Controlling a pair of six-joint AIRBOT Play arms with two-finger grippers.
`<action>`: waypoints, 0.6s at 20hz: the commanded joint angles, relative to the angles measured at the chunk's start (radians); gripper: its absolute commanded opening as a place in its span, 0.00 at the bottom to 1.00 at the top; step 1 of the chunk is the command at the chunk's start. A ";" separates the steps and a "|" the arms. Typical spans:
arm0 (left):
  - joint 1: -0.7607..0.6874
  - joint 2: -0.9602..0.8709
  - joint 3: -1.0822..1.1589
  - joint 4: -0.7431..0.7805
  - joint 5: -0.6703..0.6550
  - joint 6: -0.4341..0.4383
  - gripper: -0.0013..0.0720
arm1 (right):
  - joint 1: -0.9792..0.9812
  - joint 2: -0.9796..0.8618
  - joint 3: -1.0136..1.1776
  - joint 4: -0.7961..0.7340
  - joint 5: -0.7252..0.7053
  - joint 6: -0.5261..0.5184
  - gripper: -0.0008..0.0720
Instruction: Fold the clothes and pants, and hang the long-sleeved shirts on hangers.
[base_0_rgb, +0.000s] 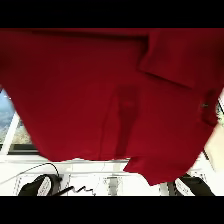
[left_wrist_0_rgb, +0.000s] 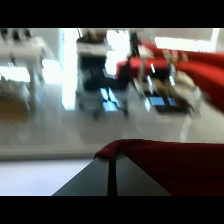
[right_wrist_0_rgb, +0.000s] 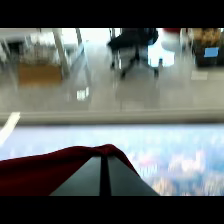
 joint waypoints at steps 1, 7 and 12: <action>-0.017 -0.261 0.000 0.000 -0.182 -0.006 0.04 | 0.001 -0.262 0.001 0.022 0.081 0.001 0.02; -0.088 -0.729 0.000 -0.008 -0.100 0.062 0.04 | 0.001 -0.632 -0.001 0.043 0.079 0.002 0.02; -0.149 -0.872 0.000 -0.090 0.043 0.061 0.04 | 0.001 -0.753 -0.001 0.016 -0.005 0.002 0.02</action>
